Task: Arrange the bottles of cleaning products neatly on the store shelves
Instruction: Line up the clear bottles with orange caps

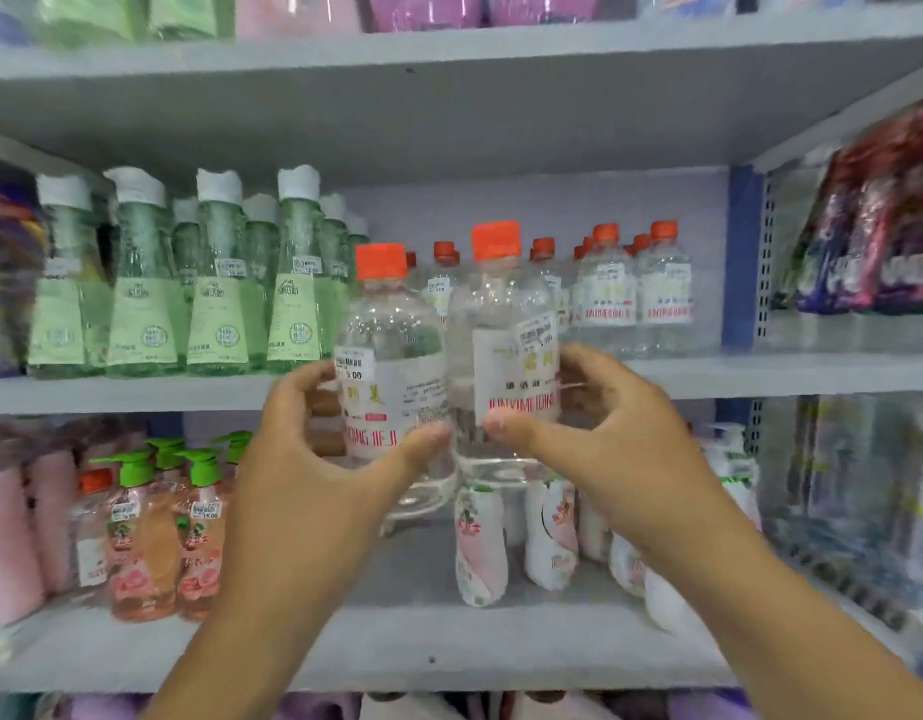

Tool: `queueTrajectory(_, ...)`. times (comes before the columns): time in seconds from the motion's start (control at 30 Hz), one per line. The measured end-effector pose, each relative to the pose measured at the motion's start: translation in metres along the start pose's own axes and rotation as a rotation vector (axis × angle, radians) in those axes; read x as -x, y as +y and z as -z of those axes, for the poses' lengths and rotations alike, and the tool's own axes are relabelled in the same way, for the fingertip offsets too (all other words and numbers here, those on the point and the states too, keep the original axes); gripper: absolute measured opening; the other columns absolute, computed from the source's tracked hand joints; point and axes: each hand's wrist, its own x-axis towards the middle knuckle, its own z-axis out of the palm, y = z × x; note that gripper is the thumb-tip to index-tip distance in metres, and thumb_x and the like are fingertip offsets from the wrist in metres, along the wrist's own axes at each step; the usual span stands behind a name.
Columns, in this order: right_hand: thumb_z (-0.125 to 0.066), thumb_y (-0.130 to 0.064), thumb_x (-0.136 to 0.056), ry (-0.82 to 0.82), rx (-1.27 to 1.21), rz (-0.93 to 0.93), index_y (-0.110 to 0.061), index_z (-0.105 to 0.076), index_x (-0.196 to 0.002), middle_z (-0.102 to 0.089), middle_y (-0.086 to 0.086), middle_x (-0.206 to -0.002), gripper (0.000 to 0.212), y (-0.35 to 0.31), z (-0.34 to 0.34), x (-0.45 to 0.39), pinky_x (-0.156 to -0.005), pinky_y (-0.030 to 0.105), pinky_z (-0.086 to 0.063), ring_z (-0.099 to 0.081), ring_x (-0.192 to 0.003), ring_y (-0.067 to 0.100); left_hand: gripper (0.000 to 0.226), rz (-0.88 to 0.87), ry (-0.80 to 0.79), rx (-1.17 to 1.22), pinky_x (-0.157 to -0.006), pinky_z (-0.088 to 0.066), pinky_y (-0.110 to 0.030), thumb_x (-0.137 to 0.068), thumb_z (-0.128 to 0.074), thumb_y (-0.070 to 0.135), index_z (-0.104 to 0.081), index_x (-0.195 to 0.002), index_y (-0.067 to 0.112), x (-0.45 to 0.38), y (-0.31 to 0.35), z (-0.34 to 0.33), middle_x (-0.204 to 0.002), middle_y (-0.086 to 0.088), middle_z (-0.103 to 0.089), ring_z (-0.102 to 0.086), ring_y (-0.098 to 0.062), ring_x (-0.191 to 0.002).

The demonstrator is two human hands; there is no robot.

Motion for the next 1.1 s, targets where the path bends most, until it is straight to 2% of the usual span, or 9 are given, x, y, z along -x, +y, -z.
queueTrajectory(0.17,-0.087,-0.041,-0.073,0.099,0.075,0.078,-0.034,-0.068,-0.116,-0.075,-0.019,-0.101,0.047,-0.024,0.034,-0.060,-0.078,0.020,-0.057,-0.070,-0.087,-0.006,0.069,-0.142,-0.061,-0.035,-0.066,-0.051,-0.025,-0.061,-0.086,0.062,-0.048,-0.117,0.048,-0.053,0.055,-0.029,-0.092,0.026,-0.065,-0.064,0.011,-0.074)
queueTrajectory(0.27,-0.087,-0.039,-0.075,0.139,0.118,0.045,-0.031,-0.069,-0.115,-0.074,-0.016,-0.102,0.044,-0.014,0.046,-0.092,-0.075,0.021,-0.054,-0.070,-0.089,-0.002,0.055,-0.152,-0.110,-0.047,-0.076,-0.057,-0.031,-0.067,-0.085,0.057,-0.052,-0.110,0.043,-0.084,0.057,-0.063,-0.092,0.022,-0.067,-0.065,0.008,-0.078)
queueTrajectory(0.4,-0.086,-0.032,-0.078,0.128,0.184,-0.052,-0.027,-0.070,-0.115,-0.074,-0.015,-0.105,0.041,0.019,0.049,-0.126,-0.067,0.016,-0.048,-0.068,-0.089,-0.002,0.056,-0.101,-0.177,-0.133,-0.082,-0.059,-0.041,-0.068,-0.085,0.058,-0.053,-0.108,0.036,-0.116,0.037,-0.109,-0.098,0.017,-0.068,-0.068,-0.009,-0.087)
queueTrajectory(0.6,-0.080,-0.037,-0.083,0.078,0.362,-0.175,-0.027,-0.064,-0.115,-0.070,-0.013,-0.105,0.037,0.052,0.046,-0.158,-0.076,0.025,-0.055,-0.065,-0.090,0.003,0.079,0.037,-0.252,-0.325,-0.084,-0.056,-0.044,-0.071,-0.083,0.059,-0.044,-0.126,0.019,-0.148,0.020,-0.155,-0.121,-0.003,-0.062,-0.065,-0.030,-0.107)
queueTrajectory(0.73,-0.077,-0.048,-0.084,0.100,0.547,-0.172,-0.026,-0.061,-0.105,-0.065,-0.009,-0.104,0.035,0.058,0.037,-0.168,-0.060,0.019,-0.044,-0.058,-0.079,0.002,0.084,0.063,-0.242,-0.304,-0.084,-0.056,-0.044,-0.069,-0.085,0.058,-0.041,-0.128,0.016,-0.156,0.010,-0.166,-0.124,-0.007,-0.059,-0.063,-0.031,-0.107)
queueTrajectory(0.87,-0.076,-0.053,-0.082,0.186,0.746,-0.134,-0.017,-0.061,-0.120,-0.051,0.002,-0.120,0.054,0.064,0.028,-0.174,-0.074,0.027,-0.044,-0.053,-0.086,0.015,0.071,0.134,-0.303,-0.241,-0.079,-0.057,-0.040,-0.069,-0.085,0.046,-0.047,-0.123,0.019,-0.161,-0.002,-0.167,-0.119,-0.005,-0.060,-0.065,-0.026,-0.097)
queueTrajectory(0.93,-0.080,-0.047,-0.081,0.194,0.706,-0.135,-0.019,-0.057,-0.112,-0.055,-0.002,-0.109,0.047,0.065,0.028,-0.179,-0.068,0.025,-0.044,-0.052,-0.079,0.011,0.067,0.146,-0.311,-0.242,-0.081,-0.058,-0.043,-0.071,-0.084,0.040,-0.046,-0.122,0.019,-0.165,-0.002,-0.170,-0.118,-0.005,-0.060,-0.065,-0.026,-0.096)
queueTrajectory(1.03,-0.084,-0.041,-0.079,0.182,0.700,-0.149,-0.014,-0.060,-0.092,-0.063,-0.003,-0.089,0.039,0.064,0.026,-0.190,-0.057,0.024,-0.046,-0.058,-0.071,0.009,0.077,0.209,-0.360,-0.265,-0.084,-0.056,-0.042,-0.077,-0.085,0.032,-0.039,-0.136,0.016,-0.174,0.003,-0.178,-0.130,-0.010,-0.056,-0.064,-0.031,-0.107)
queueTrajectory(1.1,-0.088,-0.040,-0.075,0.219,0.689,-0.149,-0.010,-0.061,-0.097,-0.066,0.000,-0.088,0.045,0.065,0.023,-0.196,-0.053,0.023,-0.044,-0.064,-0.077,0.015,0.087,0.219,-0.393,-0.308,-0.090,-0.052,-0.042,-0.081,-0.083,0.028,-0.028,-0.147,0.013,-0.180,0.005,-0.184,-0.140,-0.014,-0.050,-0.060,-0.034,-0.119)
